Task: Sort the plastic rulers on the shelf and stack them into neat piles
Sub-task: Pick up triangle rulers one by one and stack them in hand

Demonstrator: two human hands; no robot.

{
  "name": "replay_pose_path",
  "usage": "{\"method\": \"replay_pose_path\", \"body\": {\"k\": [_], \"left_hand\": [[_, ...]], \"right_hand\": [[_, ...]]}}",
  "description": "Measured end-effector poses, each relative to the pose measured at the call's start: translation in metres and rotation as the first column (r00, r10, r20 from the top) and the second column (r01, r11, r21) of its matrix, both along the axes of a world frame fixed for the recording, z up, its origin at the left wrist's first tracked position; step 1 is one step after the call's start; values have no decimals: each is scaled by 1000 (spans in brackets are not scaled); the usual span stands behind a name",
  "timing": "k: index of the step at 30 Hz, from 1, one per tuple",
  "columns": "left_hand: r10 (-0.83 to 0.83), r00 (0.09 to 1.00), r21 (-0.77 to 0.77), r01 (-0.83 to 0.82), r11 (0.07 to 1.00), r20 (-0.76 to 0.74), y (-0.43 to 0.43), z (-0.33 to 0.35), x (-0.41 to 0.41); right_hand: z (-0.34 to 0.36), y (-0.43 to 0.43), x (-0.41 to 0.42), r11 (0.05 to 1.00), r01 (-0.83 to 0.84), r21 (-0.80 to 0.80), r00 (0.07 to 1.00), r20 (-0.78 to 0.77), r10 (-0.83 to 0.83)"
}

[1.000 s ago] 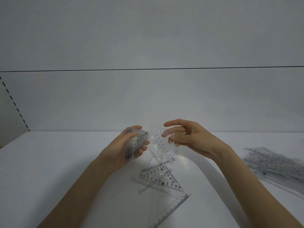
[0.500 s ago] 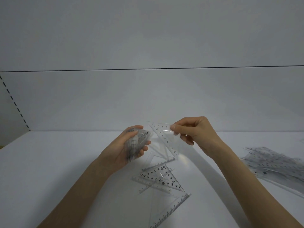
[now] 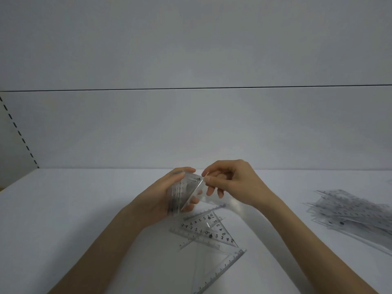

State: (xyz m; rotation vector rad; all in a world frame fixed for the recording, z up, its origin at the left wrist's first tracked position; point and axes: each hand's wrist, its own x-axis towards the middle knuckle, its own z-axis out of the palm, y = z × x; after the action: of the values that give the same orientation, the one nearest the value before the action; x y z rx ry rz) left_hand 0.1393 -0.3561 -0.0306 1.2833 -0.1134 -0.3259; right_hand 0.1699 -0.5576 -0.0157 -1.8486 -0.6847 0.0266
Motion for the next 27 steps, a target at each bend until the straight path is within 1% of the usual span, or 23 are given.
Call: {"method": "replay_pose_path", "body": {"k": [3, 5, 8, 12, 14, 16, 17, 18, 19, 20, 22, 23, 24, 25, 27], "left_hand": [[-114, 993, 81, 112, 990, 14, -4, 0, -2], [-127, 992, 110, 124, 986, 25, -4, -3, 0], [-110, 993, 116, 105, 988, 35, 2, -6, 3], [-148, 987, 104, 142, 984, 58, 1, -5, 3], [-123, 991, 73, 119, 990, 52, 2, -5, 4], [-30, 999, 30, 29, 999, 42, 3, -6, 7], [26, 999, 3, -26, 1000, 39, 3, -5, 8], [79, 996, -35, -78, 996, 28, 4, -4, 9], [125, 992, -80, -124, 989, 16, 5, -4, 10], [169, 986, -117, -167, 979, 7, 7, -3, 12], [241, 971, -169, -239, 956, -10, 11, -2, 14], [266, 964, -192, -266, 945, -24, 12, -2, 14], [285, 958, -213, -286, 934, -35, 13, -1, 14], [298, 954, -232, -299, 926, -42, 13, 0, 15], [315, 948, -255, -317, 914, -50, 14, 0, 15]], "right_hand": [[-11, 12, 1, 999, 30, 30, 996, 87, -32], [-16, 19, 1, 999, 25, 31, 992, 122, -29], [-19, 21, 3, 999, -28, 16, 995, 96, 26], [-16, 17, 3, 991, -113, -65, 991, 69, 118], [-11, 15, 1, 991, -133, -24, 990, 35, 134], [-6, 9, 2, 998, -64, -7, 996, 60, 64], [-3, 5, 3, 999, -13, -47, 994, 109, 18], [-1, 0, 4, 992, 24, -122, 987, 159, -5], [0, -4, 5, 973, 35, -228, 983, 183, 7], [1, -6, 4, 934, 21, -358, 984, 175, 45], [-3, -6, 3, 797, -17, -604, 985, 124, 116], [-5, -3, 3, 728, -31, -685, 985, 104, 139], [-6, 0, 2, 681, -44, -731, 982, 93, 162], [-7, 1, 1, 657, -57, -752, 980, 84, 181], [-7, 1, 1, 653, -90, -752, 977, 60, 203]]}}
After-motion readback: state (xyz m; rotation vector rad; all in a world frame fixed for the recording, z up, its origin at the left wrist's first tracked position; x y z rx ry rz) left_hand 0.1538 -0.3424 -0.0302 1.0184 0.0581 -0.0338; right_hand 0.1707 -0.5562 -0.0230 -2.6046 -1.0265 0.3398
